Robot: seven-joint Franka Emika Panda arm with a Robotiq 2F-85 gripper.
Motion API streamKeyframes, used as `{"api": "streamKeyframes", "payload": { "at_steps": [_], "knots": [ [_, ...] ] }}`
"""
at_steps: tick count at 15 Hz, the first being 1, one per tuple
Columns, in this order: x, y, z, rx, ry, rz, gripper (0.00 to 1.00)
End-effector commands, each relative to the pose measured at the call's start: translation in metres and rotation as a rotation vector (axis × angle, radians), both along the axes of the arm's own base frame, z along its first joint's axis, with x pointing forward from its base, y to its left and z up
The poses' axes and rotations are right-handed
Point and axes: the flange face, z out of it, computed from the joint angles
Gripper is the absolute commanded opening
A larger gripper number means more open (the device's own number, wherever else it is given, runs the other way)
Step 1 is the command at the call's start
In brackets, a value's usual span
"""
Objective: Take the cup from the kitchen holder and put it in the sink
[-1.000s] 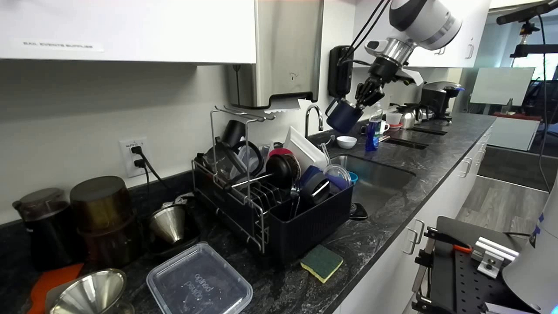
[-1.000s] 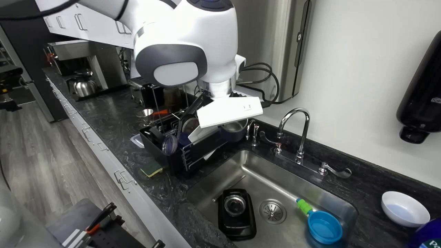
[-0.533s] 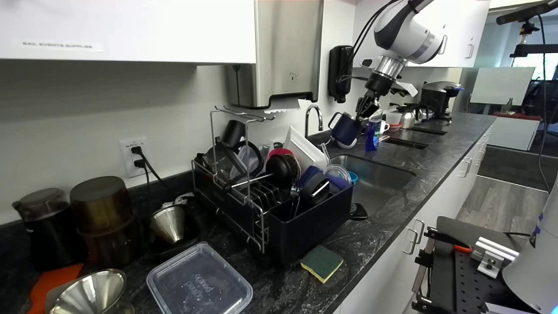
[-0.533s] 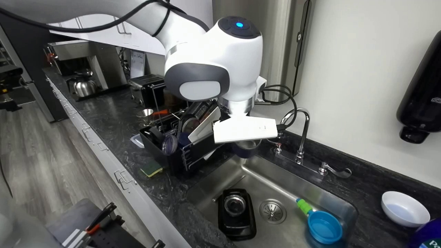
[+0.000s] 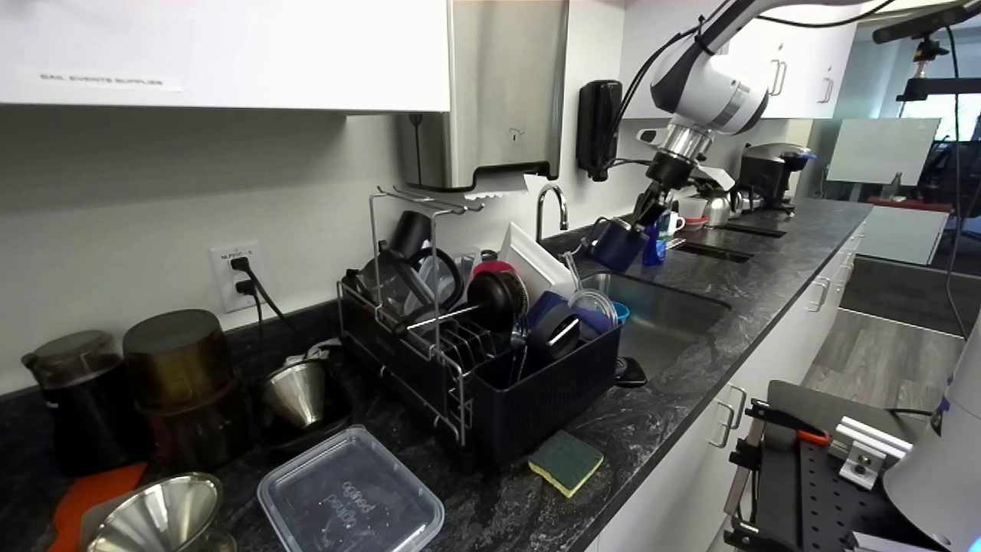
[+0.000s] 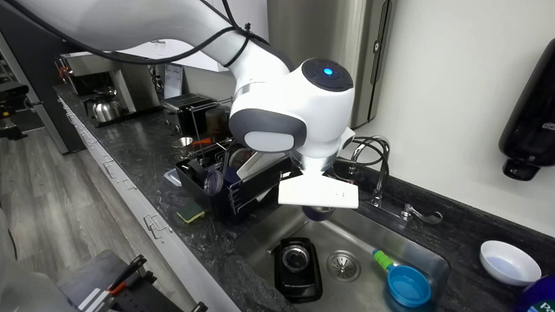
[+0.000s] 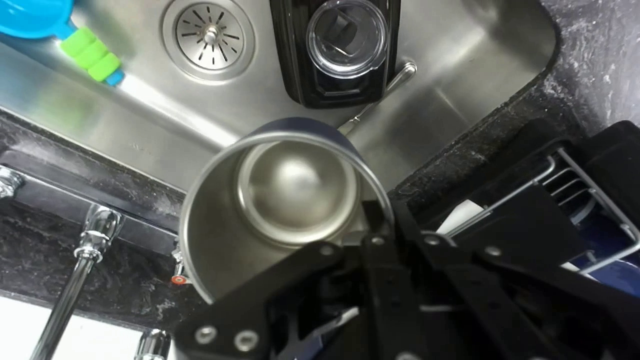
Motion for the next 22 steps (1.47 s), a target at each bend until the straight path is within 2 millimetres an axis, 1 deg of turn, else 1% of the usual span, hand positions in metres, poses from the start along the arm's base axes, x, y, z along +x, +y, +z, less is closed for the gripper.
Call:
{"api": "streamKeyframes", "payload": {
  "at_steps": [1,6,11,12,13,14,22],
  "knots": [
    [0.002,-0.017,-0.009,0.028,0.011,-0.04,0.02],
    [-0.004,-0.043,-0.03,0.026,0.059,-0.099,0.02],
    [0.001,-0.06,-0.044,0.029,0.093,-0.143,0.02],
    [0.003,-0.062,-0.045,0.036,0.092,-0.151,0.02],
    [0.003,-0.058,-0.043,0.042,0.094,-0.144,0.02],
    [-0.001,-0.057,-0.046,0.012,0.096,-0.138,0.07],
    [0.002,-0.056,-0.046,0.024,0.1,-0.139,0.07]
  ]
}}
